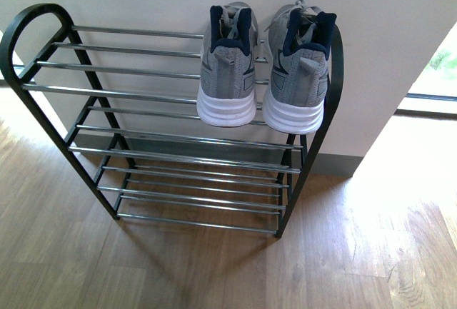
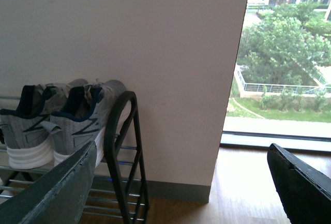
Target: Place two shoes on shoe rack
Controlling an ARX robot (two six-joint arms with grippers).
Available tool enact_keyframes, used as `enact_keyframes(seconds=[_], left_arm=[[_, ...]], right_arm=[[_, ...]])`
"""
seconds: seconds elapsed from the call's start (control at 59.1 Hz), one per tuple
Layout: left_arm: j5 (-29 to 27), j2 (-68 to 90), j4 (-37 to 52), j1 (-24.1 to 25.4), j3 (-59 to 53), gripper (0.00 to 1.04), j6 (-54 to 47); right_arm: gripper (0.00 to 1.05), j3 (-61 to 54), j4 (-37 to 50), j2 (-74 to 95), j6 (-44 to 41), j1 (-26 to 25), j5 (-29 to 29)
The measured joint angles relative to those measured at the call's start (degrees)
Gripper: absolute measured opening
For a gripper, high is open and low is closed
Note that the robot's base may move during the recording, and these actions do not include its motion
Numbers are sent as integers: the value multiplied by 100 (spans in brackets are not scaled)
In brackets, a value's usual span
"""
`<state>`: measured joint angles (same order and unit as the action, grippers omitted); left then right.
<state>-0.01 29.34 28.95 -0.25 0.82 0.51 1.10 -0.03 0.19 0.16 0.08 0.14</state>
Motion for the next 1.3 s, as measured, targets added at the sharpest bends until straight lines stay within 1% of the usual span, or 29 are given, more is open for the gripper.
enact_keyframes(seconds=[0.44, 0.947, 0.981, 1.032, 1.083, 1.302], left_arm=[[0, -1150, -1110, 0, 0, 1, 0], [0, -1915, -1869, 2, 0, 1, 0], [0, -2061, -2028, 0, 0, 1, 0], [2, -2457, -2599, 2, 0, 1, -2], [2, -2778, -2850, 2, 0, 1, -2], [0, -2837, -2896, 7, 0, 1, -2]], right_arm=[[96, -2, 0, 0, 0, 0, 0], [96, -2, 0, 0, 0, 0, 0], [96, -2, 0, 0, -2, 0, 0], [96, 0, 0, 0, 0, 0, 2], [96, 0, 0, 0, 0, 0, 0], [96, 0, 0, -2, -2, 0, -7]])
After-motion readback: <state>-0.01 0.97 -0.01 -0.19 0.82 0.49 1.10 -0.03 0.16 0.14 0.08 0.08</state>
